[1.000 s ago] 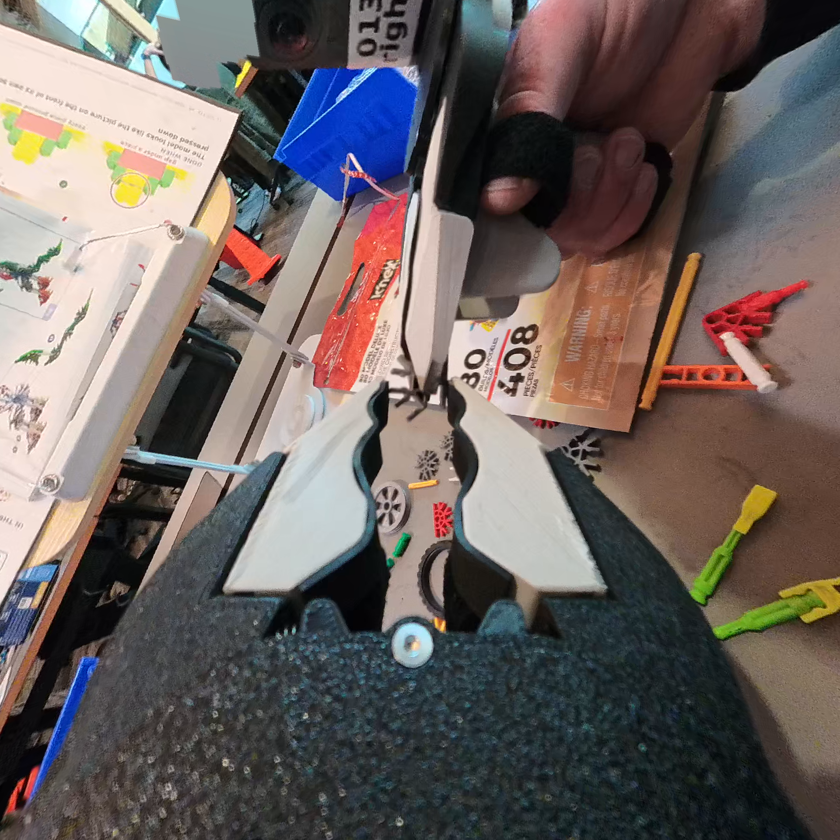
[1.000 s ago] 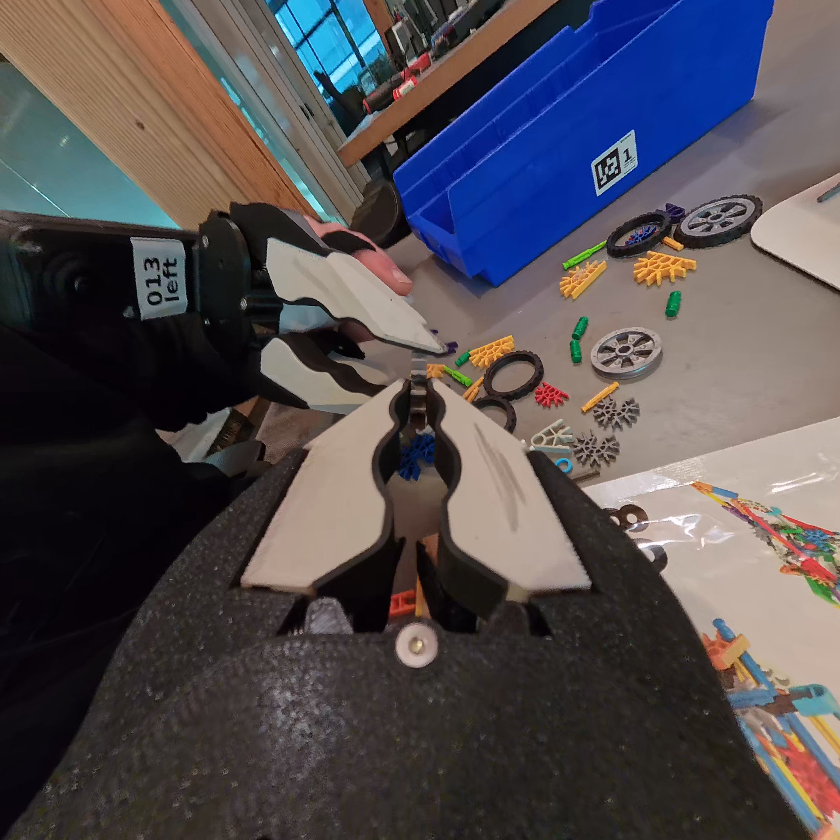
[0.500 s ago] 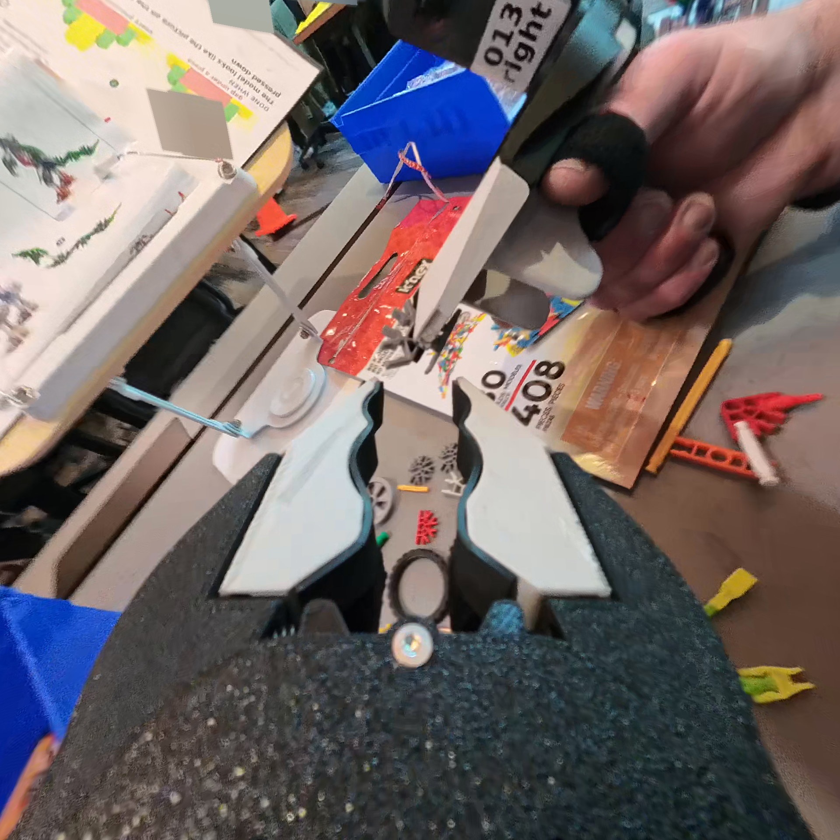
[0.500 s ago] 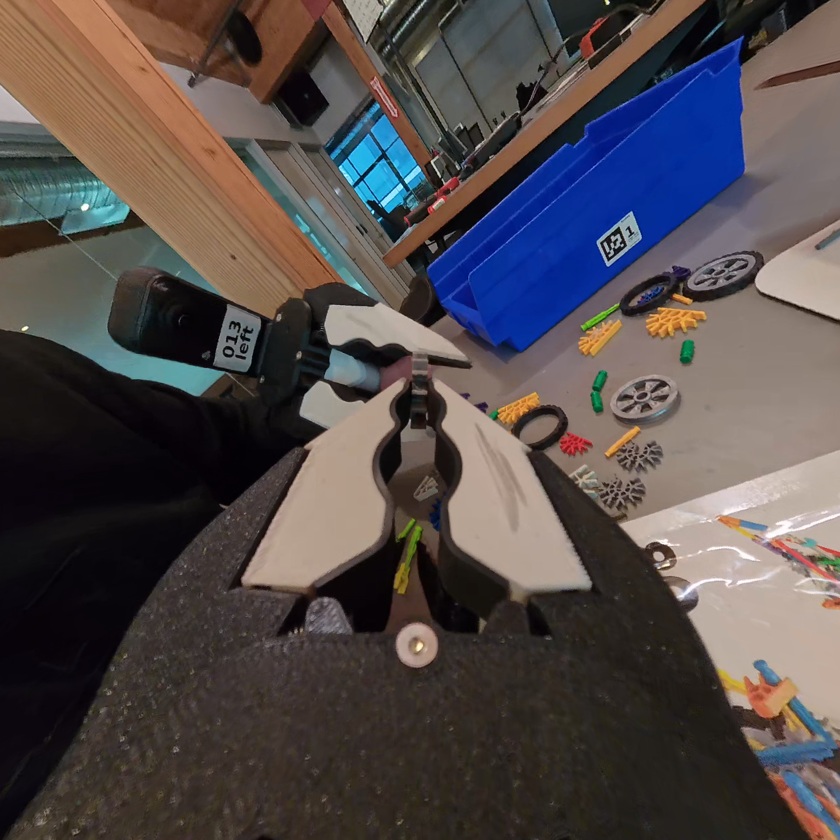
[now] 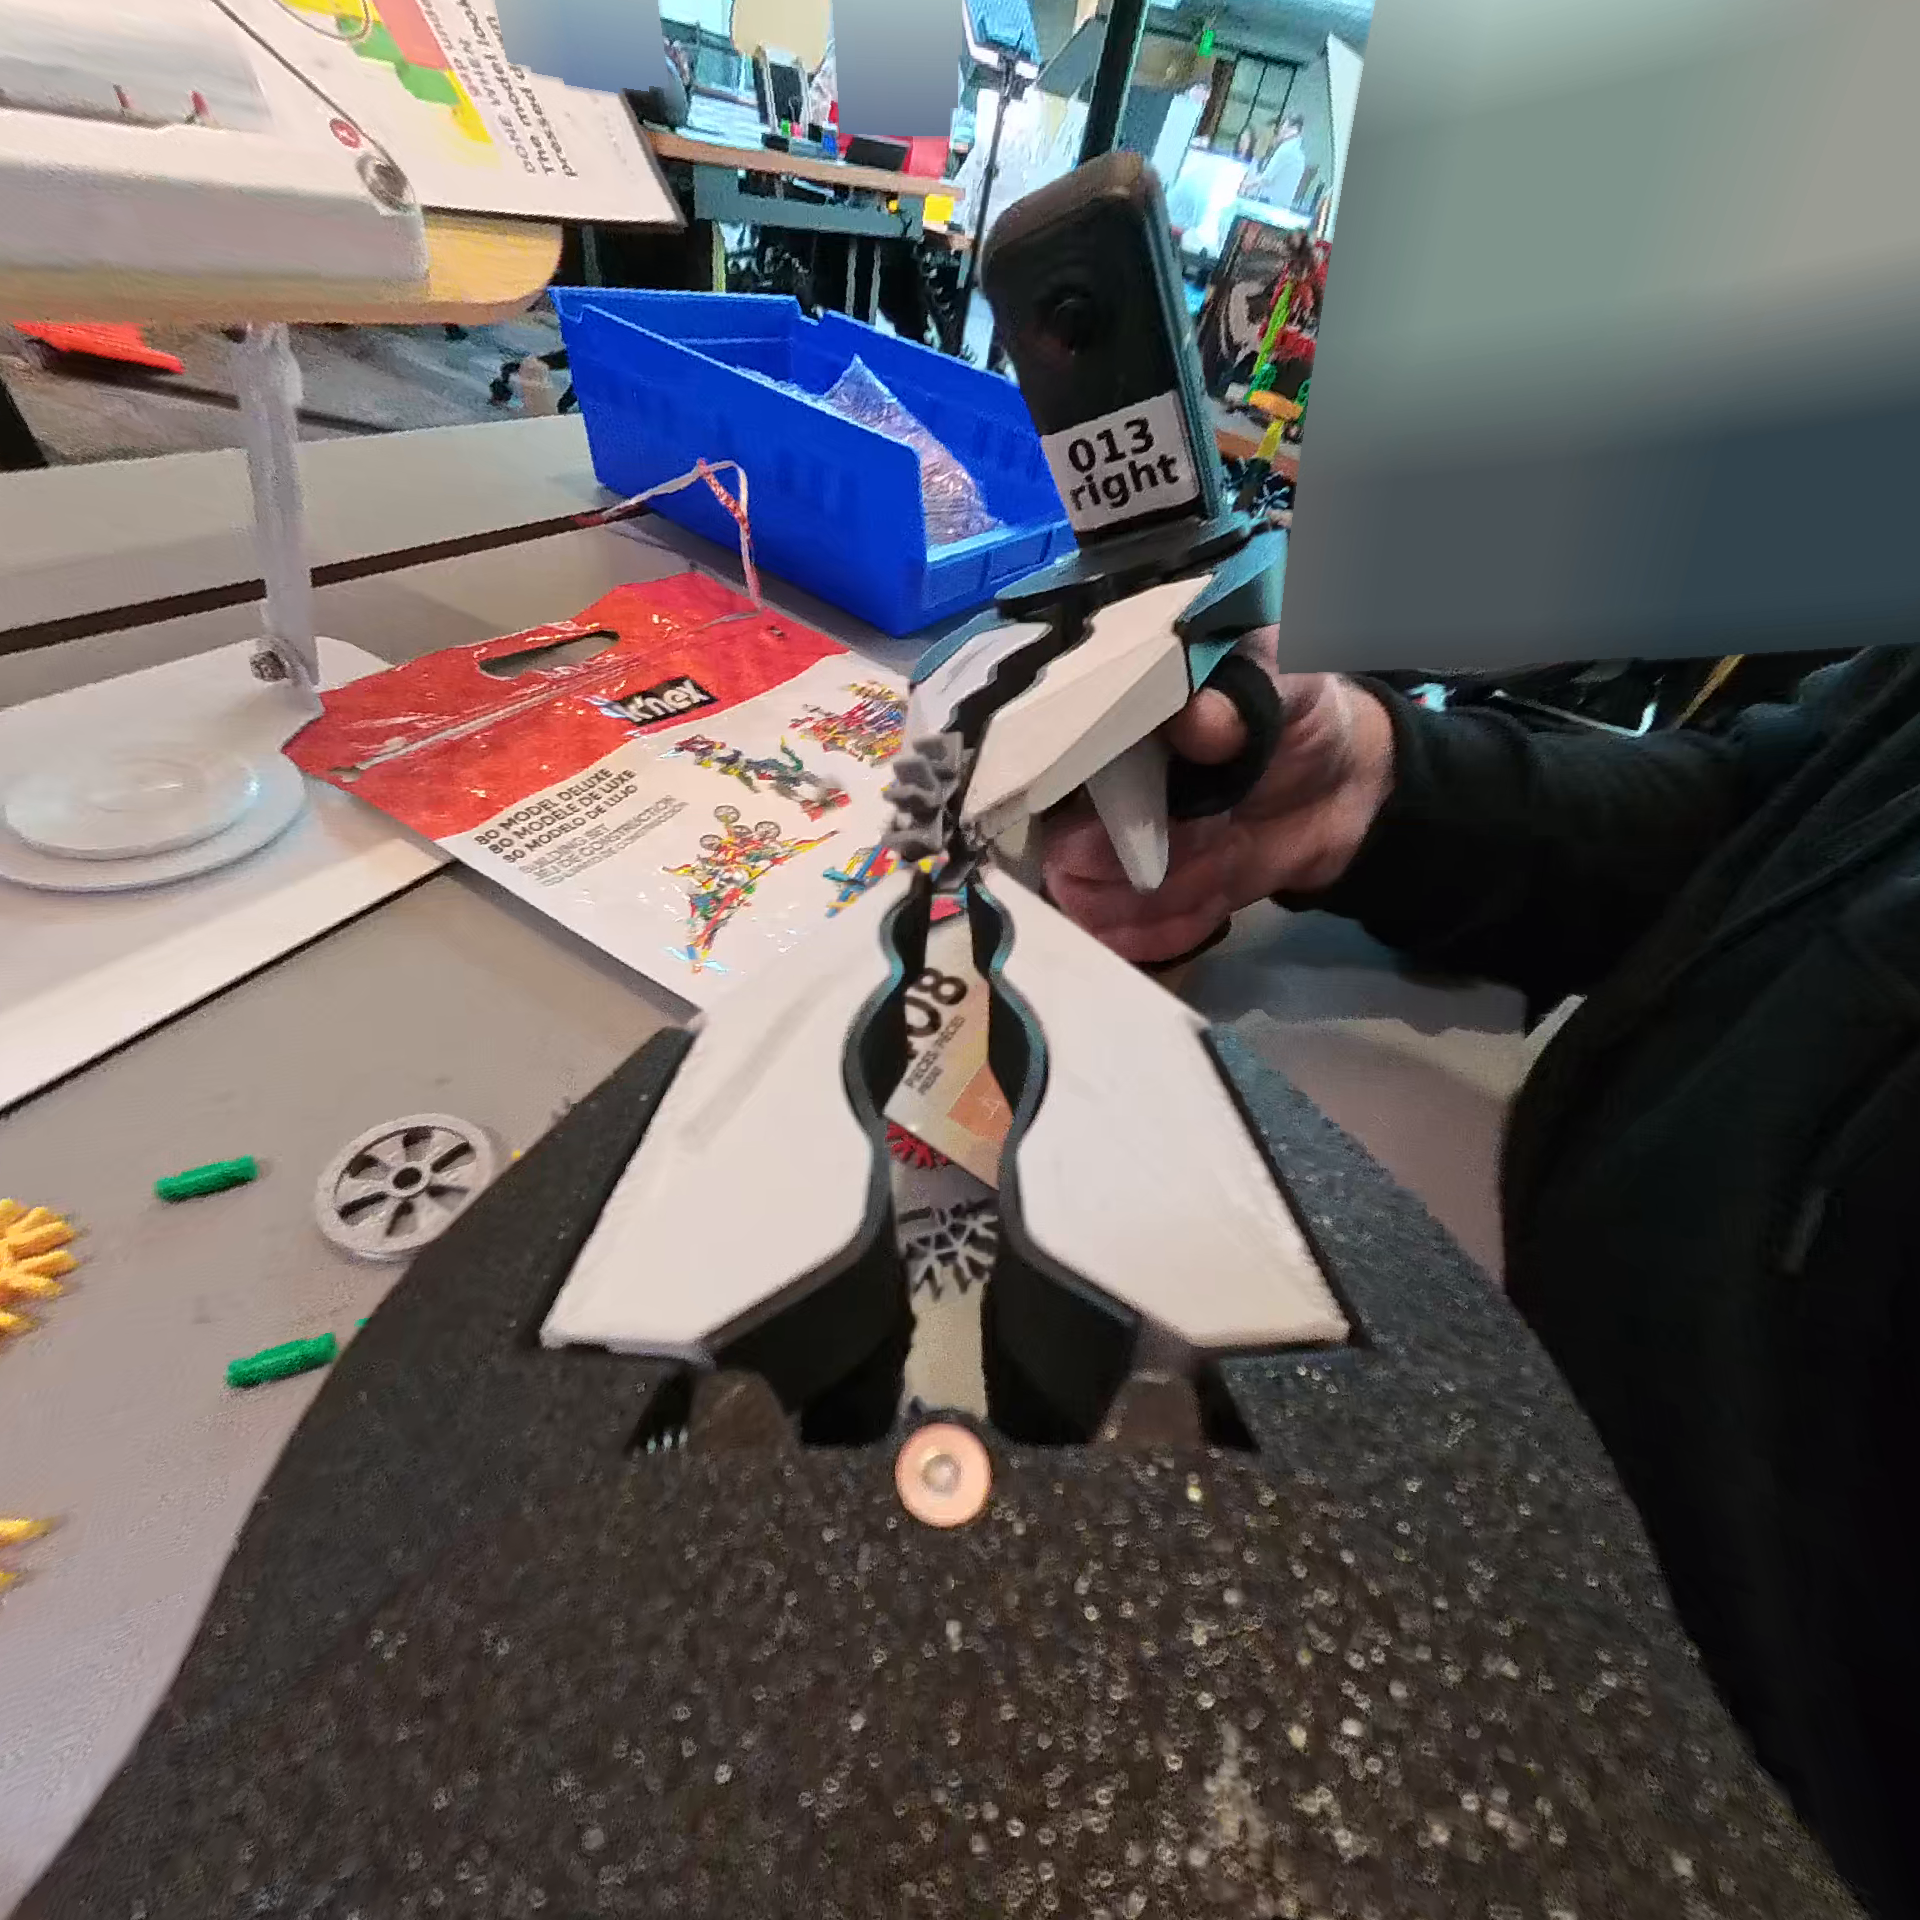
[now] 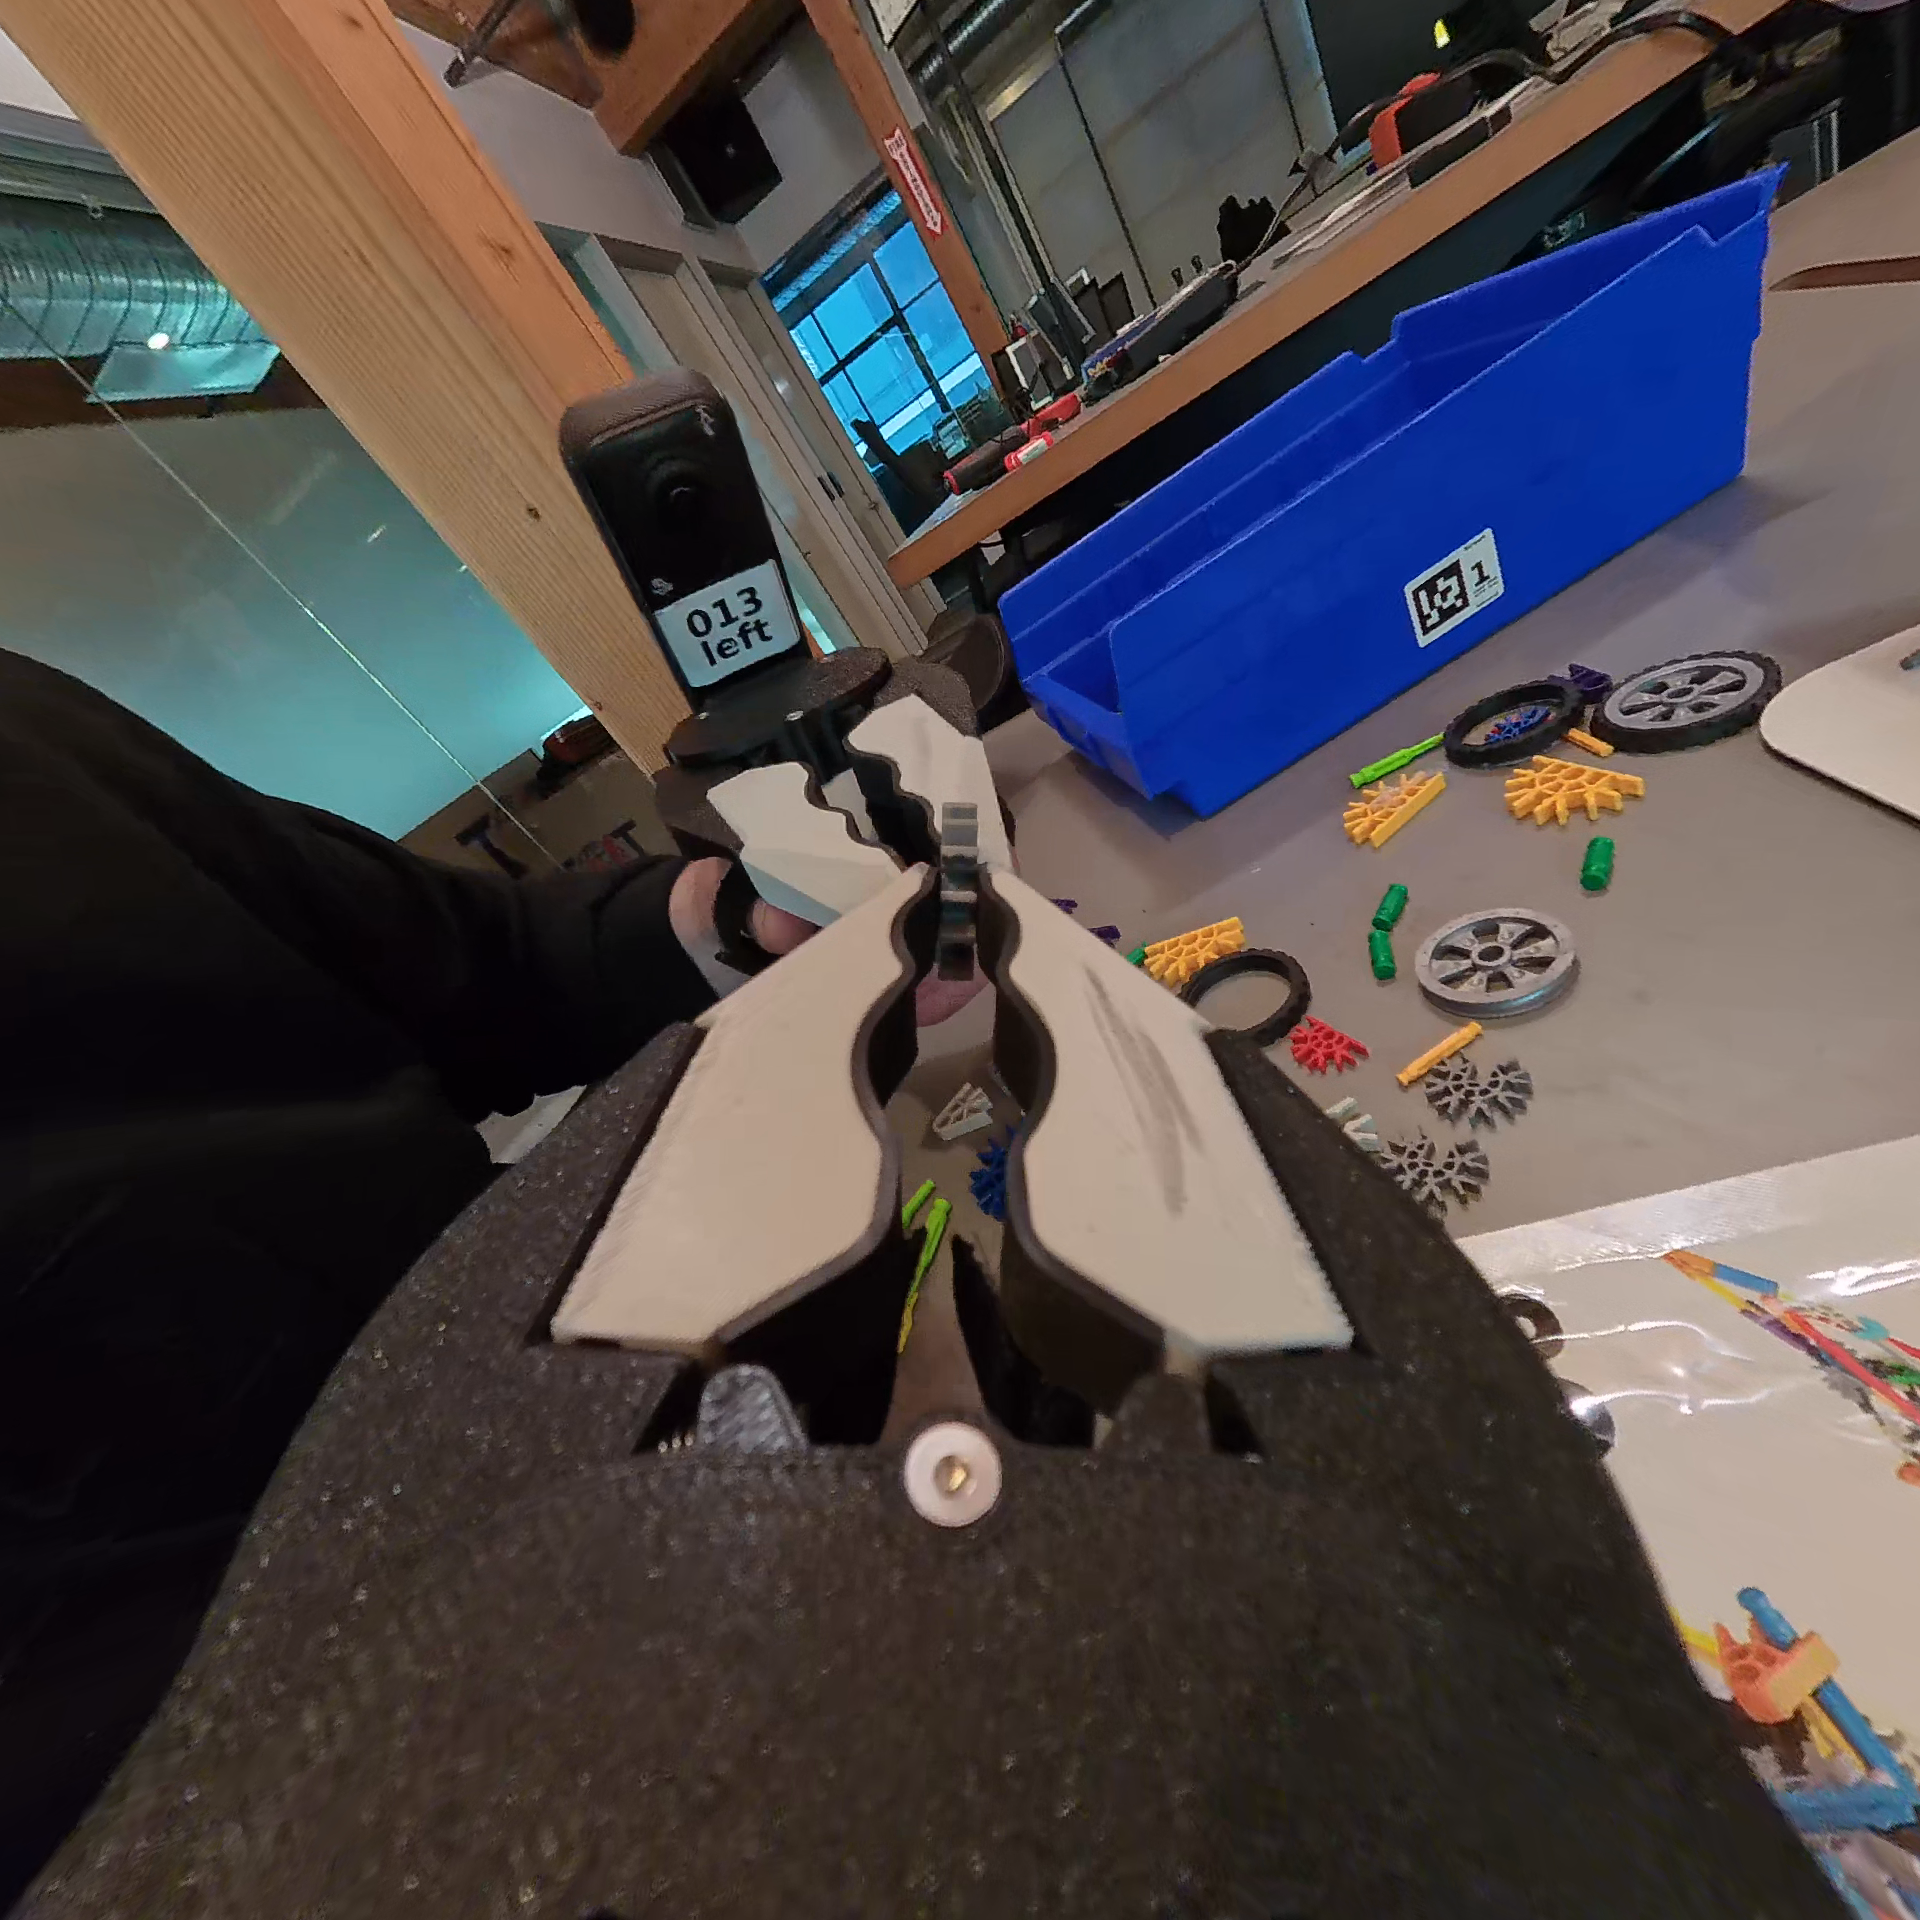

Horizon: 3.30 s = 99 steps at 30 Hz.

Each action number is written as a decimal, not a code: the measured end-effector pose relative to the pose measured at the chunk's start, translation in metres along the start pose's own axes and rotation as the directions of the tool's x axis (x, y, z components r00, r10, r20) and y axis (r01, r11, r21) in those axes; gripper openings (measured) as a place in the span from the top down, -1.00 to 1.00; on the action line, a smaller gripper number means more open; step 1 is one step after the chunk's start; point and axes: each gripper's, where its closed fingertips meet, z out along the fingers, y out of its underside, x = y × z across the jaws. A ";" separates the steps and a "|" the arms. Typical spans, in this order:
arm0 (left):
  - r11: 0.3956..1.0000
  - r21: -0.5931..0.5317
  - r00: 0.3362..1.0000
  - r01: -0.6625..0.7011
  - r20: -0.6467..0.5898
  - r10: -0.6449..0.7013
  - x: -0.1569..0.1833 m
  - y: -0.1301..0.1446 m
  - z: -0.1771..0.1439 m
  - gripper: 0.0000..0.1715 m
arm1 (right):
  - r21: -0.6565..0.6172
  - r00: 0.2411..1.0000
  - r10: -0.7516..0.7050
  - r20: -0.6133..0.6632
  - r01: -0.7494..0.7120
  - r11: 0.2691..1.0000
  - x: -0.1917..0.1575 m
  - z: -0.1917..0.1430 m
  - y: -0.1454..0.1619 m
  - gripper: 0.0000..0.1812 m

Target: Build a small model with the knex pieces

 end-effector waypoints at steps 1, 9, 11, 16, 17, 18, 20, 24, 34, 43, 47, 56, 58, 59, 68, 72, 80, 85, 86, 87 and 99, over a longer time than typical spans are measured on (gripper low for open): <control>1.000 0.009 1.000 0.011 -0.008 -0.011 0.001 -0.001 0.000 0.94 | 0.001 1.000 0.000 0.004 0.000 1.000 -0.001 0.000 0.000 0.95; 0.999 0.044 0.999 0.020 -0.049 -0.018 0.004 -0.008 0.004 0.96 | 0.012 1.000 0.002 0.024 -0.002 1.000 -0.002 -0.006 -0.005 0.95; 0.998 0.049 0.998 0.031 -0.056 -0.028 0.003 -0.008 0.005 0.96 | 0.014 1.000 0.004 0.021 -0.004 1.000 -0.001 -0.007 -0.006 0.95; 0.997 0.059 0.995 0.059 -0.078 -0.054 0.004 -0.008 0.006 0.96 | 0.003 1.000 0.004 0.026 -0.004 1.000 -0.001 -0.009 -0.005 0.94; 0.997 0.059 0.995 0.058 -0.080 -0.053 0.004 -0.008 0.007 0.96 | 0.001 1.000 0.004 0.028 -0.004 1.000 -0.001 -0.010 -0.005 0.94; 0.997 0.062 0.995 0.056 -0.081 -0.051 0.004 -0.009 0.007 0.96 | 0.002 1.000 0.005 0.031 -0.005 1.000 -0.001 -0.010 -0.006 0.94; 0.996 0.062 0.995 0.062 -0.088 -0.056 0.004 -0.009 0.007 0.96 | 0.005 0.999 0.010 0.033 -0.010 1.000 -0.001 -0.011 -0.006 0.94; 0.994 0.067 0.991 0.081 -0.110 -0.073 0.004 -0.011 0.009 0.96 | 0.010 0.999 0.014 0.031 -0.015 1.000 0.001 -0.013 -0.008 0.95; 0.991 0.076 0.984 0.115 -0.146 -0.103 0.003 -0.013 0.011 0.97 | 0.017 0.999 0.016 0.029 -0.016 1.000 0.002 -0.015 -0.009 0.94; 0.983 0.086 0.974 0.161 -0.172 -0.145 0.001 -0.013 0.010 0.97 | 0.023 0.999 0.032 0.029 -0.033 0.999 0.005 -0.016 -0.010 0.94; 0.980 0.091 0.973 0.178 -0.166 -0.161 -0.002 -0.014 0.009 1.00 | 0.033 0.999 0.037 0.032 -0.038 0.999 0.005 -0.017 -0.011 0.95; 0.974 0.095 0.971 0.205 -0.142 -0.190 -0.012 -0.016 -0.001 1.00 | 0.028 0.998 0.053 0.025 -0.054 0.998 0.010 -0.019 -0.010 0.95; 0.974 0.087 0.969 0.211 -0.150 -0.197 -0.011 -0.014 -0.002 1.00 | 0.038 0.998 0.056 0.023 -0.057 0.998 0.011 -0.022 -0.013 0.95; 0.973 0.081 0.968 0.215 -0.148 -0.202 -0.011 -0.013 -0.002 0.97 | 0.036 0.998 0.057 0.023 -0.058 0.998 0.011 -0.023 -0.013 0.95; 0.974 0.059 0.965 0.219 -0.158 -0.207 -0.004 -0.009 0.001 0.87 | -0.077 0.997 0.049 0.056 -0.044 0.996 0.003 -0.017 0.006 0.95; 0.975 0.058 0.966 0.216 -0.155 -0.205 0.000 -0.007 0.000 0.97 | -0.109 0.997 0.048 0.052 -0.043 0.993 0.003 -0.015 0.012 0.95; 0.970 0.060 0.963 0.236 -0.146 -0.225 -0.001 -0.005 -0.004 1.00 | -0.124 0.999 0.024 0.043 -0.019 0.992 0.002 -0.011 0.015 0.95; 0.984 0.084 0.987 0.155 -0.050 -0.151 -0.009 -0.008 -0.005 0.84 | -0.045 0.998 0.060 0.012 -0.060 0.997 0.011 -0.014 0.004 0.95; 0.990 0.085 0.994 0.111 -0.016 -0.110 -0.009 -0.007 -0.004 0.76 | -0.031 0.998 0.068 0.010 -0.068 0.997 0.012 -0.014 0.002 0.95; 0.995 0.080 0.998 0.058 0.009 -0.059 -0.007 -0.007 -0.002 0.76 | -0.022 0.997 0.076 0.015 -0.076 0.997 0.011 -0.014 0.001 0.95; 0.908 -0.078 0.873 -0.411 0.252 0.416 0.003 -0.013 0.017 0.56 | -0.032 0.998 0.065 0.027 -0.064 0.997 0.005 -0.009 0.004 0.95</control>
